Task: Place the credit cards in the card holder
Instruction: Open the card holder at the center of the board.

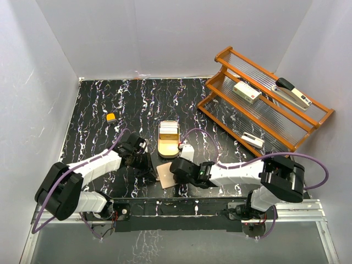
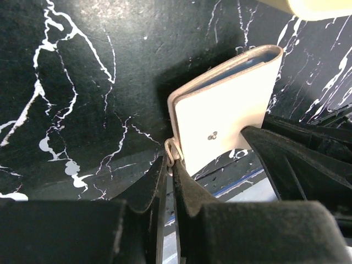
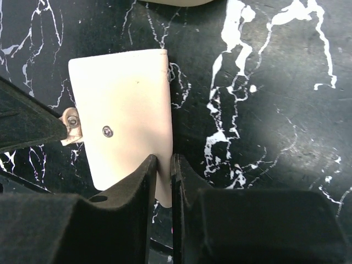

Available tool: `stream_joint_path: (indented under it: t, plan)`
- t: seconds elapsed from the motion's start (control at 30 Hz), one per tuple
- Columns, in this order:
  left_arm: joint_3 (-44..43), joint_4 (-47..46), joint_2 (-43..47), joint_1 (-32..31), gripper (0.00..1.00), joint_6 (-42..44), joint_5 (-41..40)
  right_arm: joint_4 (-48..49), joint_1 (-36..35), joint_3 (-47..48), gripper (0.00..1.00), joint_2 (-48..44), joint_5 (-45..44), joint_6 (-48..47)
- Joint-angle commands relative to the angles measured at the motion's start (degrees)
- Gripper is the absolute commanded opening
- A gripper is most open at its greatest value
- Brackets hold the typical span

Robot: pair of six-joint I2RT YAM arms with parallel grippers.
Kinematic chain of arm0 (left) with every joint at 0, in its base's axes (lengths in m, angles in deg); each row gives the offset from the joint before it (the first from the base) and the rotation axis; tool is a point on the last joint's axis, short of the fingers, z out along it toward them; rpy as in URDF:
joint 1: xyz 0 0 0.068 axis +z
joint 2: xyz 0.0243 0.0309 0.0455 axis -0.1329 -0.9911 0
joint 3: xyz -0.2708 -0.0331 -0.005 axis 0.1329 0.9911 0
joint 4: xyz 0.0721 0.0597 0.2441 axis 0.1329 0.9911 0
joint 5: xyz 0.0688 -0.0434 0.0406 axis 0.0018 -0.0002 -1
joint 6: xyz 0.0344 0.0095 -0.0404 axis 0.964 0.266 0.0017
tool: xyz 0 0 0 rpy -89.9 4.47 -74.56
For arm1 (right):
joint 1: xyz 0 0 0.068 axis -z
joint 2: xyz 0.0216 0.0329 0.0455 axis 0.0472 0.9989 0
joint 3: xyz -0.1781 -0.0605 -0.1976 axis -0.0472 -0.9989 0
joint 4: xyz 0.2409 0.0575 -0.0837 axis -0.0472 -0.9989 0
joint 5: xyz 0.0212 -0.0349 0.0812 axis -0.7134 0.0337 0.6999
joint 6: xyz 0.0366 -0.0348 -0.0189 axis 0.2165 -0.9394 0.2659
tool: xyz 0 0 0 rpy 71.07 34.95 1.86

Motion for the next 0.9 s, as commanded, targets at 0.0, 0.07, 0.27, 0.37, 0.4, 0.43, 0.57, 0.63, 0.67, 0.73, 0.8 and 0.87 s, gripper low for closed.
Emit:
stream_joint_path:
  t: [0.0,0.07,0.27,0.37,0.4,0.43,0.57,0.63,0.67,0.73,0.8,0.87]
  plan:
    - [-1.9,3.0,2.3,-0.1,0.07,0.6,0.6,-4.4,0.2,-2.3,0.1,-3.4,-5.9,2.0]
    - [-0.3,-0.9,3.1,0.0,0.07,-1.4,4.8,-5.0,0.2,-3.4,0.1,-4.3,-6.1,2.8]
    - [4.2,-12.8,7.1,0.0,0.06,-9.5,11.9,-3.8,0.2,-6.4,0.28,-12.7,-3.8,2.6]
    - [3.2,-10.3,7.4,-0.2,0.08,-8.8,10.3,-4.5,0.3,-5.9,0.33,-17.4,-3.5,1.0]
    - [2.2,-8.8,7.3,-0.2,0.13,-7.7,9.2,-4.6,0.2,-5.7,0.33,-18.5,-3.6,0.5]
    - [1.5,-7.9,7.1,-0.4,0.2,-5.9,8.3,-4.9,0.2,-5.4,0.33,-19.2,-3.6,0.1]
    - [-0.4,-7.5,6.5,-1.7,0.38,-3.2,5.4,-4.9,0.2,-3.9,0.33,-18.5,-2.4,-1.0]
    - [-2.8,-4.8,5.2,-4.3,0.47,-1.9,0.9,-5.1,0.3,-3.3,0.34,-17.2,-3.3,-1.3]
    - [-4.2,-3.3,4.3,-5.5,0.51,-1.3,-1.6,-5.2,0.3,-3.4,0.34,-16.5,-4.3,-1.3]
    - [-6.2,-1.6,2.0,-7.6,0.54,-0.8,-5.0,-4.7,1.2,-4.3,0.34,-15.3,-4.5,-0.9]
    - [-7.9,-0.9,-0.5,-10.4,0.56,-0.7,-8.2,-1.5,2.6,-5.7,0.34,-14.5,-1.4,-2.0]
    - [-9.9,0.3,-2.8,-12.8,0.57,-0.4,-11.4,1.8,3.2,-6.6,0.34,-13.7,1.2,-2.5]
